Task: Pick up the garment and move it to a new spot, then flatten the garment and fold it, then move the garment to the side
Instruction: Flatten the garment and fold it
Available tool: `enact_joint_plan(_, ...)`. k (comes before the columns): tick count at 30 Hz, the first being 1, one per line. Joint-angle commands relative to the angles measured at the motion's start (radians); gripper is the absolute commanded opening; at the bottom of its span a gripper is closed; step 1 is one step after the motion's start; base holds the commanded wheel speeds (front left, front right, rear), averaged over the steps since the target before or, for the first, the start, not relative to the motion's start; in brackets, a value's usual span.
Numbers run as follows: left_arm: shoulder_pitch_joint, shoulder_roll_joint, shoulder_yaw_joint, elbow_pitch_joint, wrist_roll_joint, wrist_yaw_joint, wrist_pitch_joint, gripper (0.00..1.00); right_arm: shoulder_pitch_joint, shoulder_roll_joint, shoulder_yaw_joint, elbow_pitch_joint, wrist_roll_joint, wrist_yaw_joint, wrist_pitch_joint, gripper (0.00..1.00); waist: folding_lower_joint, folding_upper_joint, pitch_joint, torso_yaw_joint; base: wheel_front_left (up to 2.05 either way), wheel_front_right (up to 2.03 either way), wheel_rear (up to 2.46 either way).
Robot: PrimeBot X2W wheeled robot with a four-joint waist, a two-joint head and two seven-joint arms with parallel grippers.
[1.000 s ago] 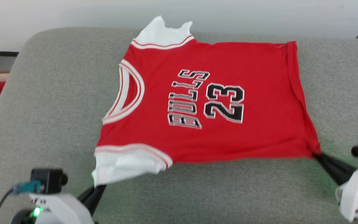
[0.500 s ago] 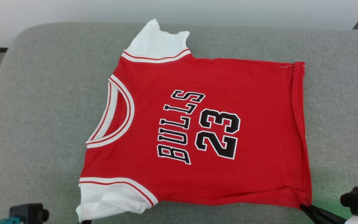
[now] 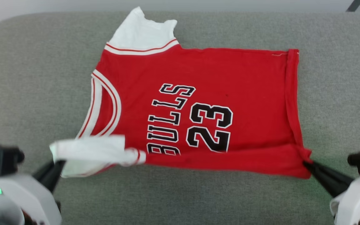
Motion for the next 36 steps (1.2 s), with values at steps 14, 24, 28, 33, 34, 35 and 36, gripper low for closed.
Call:
enact_joint_plan(14, -0.331, -0.176, -0.058, 0.334, 0.168, -0.221, 0.312, 0.0, -0.257, 0.044, 0.065, 0.16, -0.026, -0.001, 0.066, 0.0, 0.0, 0.0, 0.077, -0.03, 0.0, 0.0, 0.0)
enact_joint_plan(24, -0.397, -0.295, -0.096, 0.532, 0.156, -0.32, 0.383, 0.0, -0.335, 0.056, 0.124, 0.238, 0.013, -0.001, 0.086, 0.13, 0.0, 0.0, 0.086, -0.028, 0.0, 0.0, 0.0)
enact_joint_plan(28, -0.406, -0.319, -0.098, 0.569, 0.151, -0.334, 0.388, 0.42, -0.351, 0.049, 0.132, 0.249, 0.027, -0.001, 0.1, 0.48, 0.0, 0.0, 0.072, -0.021, 0.0, 0.0, 0.0)
enact_joint_plan(33, -0.405, -0.329, -0.097, 0.577, 0.148, -0.34, 0.384, 1.0, -0.359, 0.044, 0.136, 0.259, 0.041, -0.001, 0.127, 1.0, 0.0, 0.0, 0.034, -0.013, 0.0, 0.0, 0.0)
enact_joint_plan(34, -0.403, -0.328, -0.096, 0.576, 0.149, -0.341, 0.379, 1.0, -0.361, 0.044, 0.138, 0.257, 0.041, -0.001, 0.127, 1.0, 0.0, 0.0, 0.024, -0.012, 0.0, 0.0, 0.0)
enact_joint_plan(35, -0.4, -0.326, -0.097, 0.575, 0.153, -0.339, 0.376, 1.0, -0.361, 0.046, 0.138, 0.259, 0.044, -0.001, 0.13, 1.0, 0.0, 0.0, 0.013, -0.011, 0.0, 0.0, 0.0)
enact_joint_plan(36, -0.396, -0.323, -0.099, 0.573, 0.158, -0.337, 0.374, 1.0, -0.358, 0.046, 0.139, 0.261, 0.046, -0.001, 0.134, 1.0, 0.0, 0.0, 0.003, -0.009, 0.0, 0.0, 0.0)
